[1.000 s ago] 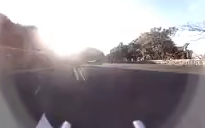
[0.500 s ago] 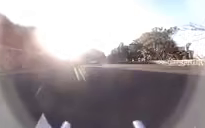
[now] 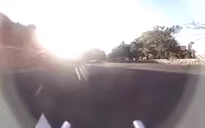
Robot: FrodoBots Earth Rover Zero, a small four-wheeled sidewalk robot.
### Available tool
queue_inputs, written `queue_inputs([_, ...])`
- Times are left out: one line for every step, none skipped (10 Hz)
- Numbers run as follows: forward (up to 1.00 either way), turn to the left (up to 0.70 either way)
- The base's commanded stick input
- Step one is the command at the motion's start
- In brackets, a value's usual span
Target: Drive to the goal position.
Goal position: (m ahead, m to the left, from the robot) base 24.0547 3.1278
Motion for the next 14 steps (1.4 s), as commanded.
queue_inputs([0.5, 0.0])
queue_inputs([0.5, 0.0])
queue_inputs([0.5, 0.0])
queue_inputs([0.5, 0.0])
queue_inputs([0.5, 0.0])
queue_inputs([0.5, 0.0])
queue_inputs([0.5, 0.0])
queue_inputs([0.5, 0.0])
queue_inputs([0.5, 0.0])
queue_inputs([0.5, 0.0])
queue_inputs([0.5, 0.0])
queue_inputs([0.5, 0.0])
queue_inputs([0.5, -0.1])
queue_inputs([0.5, -0.41])
